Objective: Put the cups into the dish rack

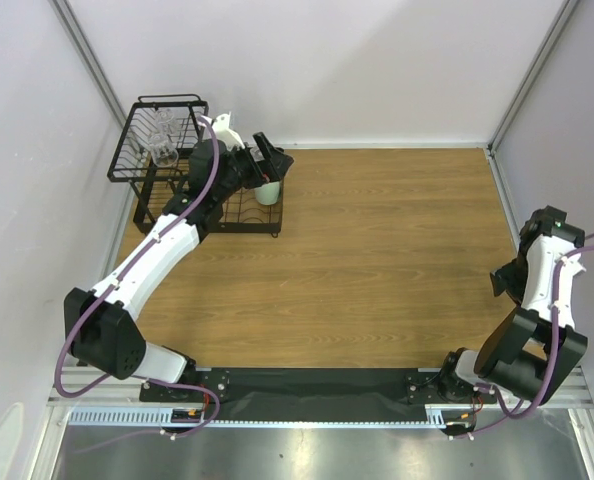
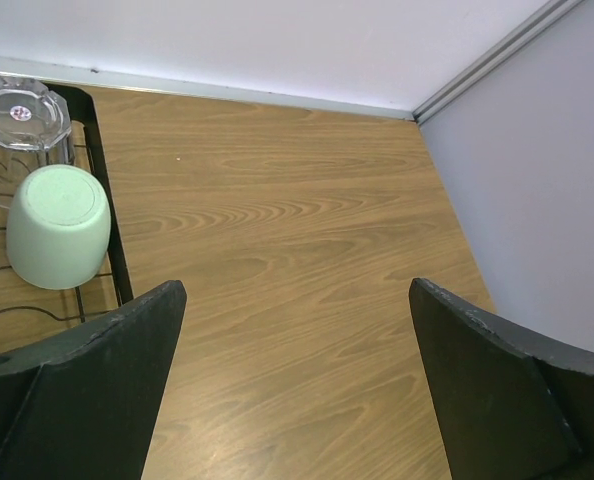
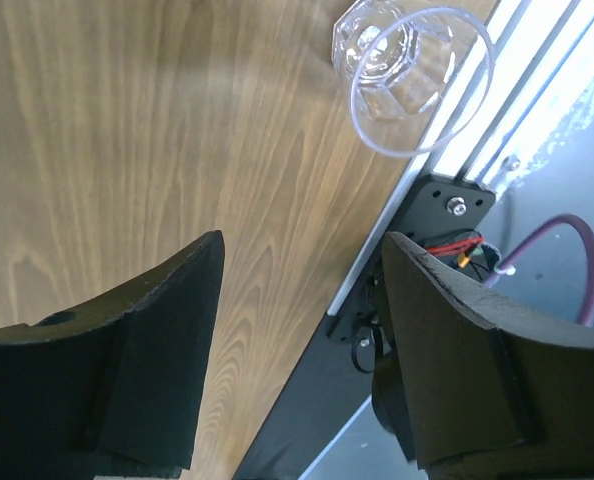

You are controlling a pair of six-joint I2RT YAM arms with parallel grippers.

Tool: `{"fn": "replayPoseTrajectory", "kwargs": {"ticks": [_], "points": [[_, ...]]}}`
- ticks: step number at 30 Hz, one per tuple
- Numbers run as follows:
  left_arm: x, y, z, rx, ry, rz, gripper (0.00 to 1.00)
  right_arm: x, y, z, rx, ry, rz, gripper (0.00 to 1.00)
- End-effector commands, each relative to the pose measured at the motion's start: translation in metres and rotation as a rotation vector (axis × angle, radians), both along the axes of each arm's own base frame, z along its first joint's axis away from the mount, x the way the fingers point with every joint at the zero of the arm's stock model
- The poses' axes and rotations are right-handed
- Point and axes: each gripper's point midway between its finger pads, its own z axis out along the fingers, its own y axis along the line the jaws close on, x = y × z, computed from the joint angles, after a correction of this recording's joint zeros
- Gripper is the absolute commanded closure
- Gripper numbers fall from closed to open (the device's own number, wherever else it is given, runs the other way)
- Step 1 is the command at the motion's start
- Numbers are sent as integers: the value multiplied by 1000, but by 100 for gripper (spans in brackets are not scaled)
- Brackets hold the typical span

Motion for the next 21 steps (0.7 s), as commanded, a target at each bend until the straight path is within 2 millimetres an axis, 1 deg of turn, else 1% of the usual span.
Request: {"fn": "replayPoseTrajectory", "kwargs": {"ticks": [1, 4, 5, 9, 14, 17, 21], "points": [[0, 4, 20, 19, -84, -2, 0, 9, -9, -6, -27, -63, 2, 31], [-1, 8, 24, 32, -101, 2, 0, 10, -15, -13, -44, -57, 17, 32], [-1, 10, 26, 36, -108, 8, 0, 9, -20, -16, -59, -37, 19, 32], [-3, 14, 26, 45, -114, 15, 0, 11, -32, -20, -96, -16, 37, 34], [-4, 16, 29, 50, -120, 20, 0, 11, -45, -30, -86, 26, 29, 34], [-5, 17, 30, 50, -120, 23, 0, 11, -44, -37, -62, 30, 5, 35], [-6, 19, 26, 49, -105, 27, 0, 7, -42, -47, -29, 37, -28, 36]]}}
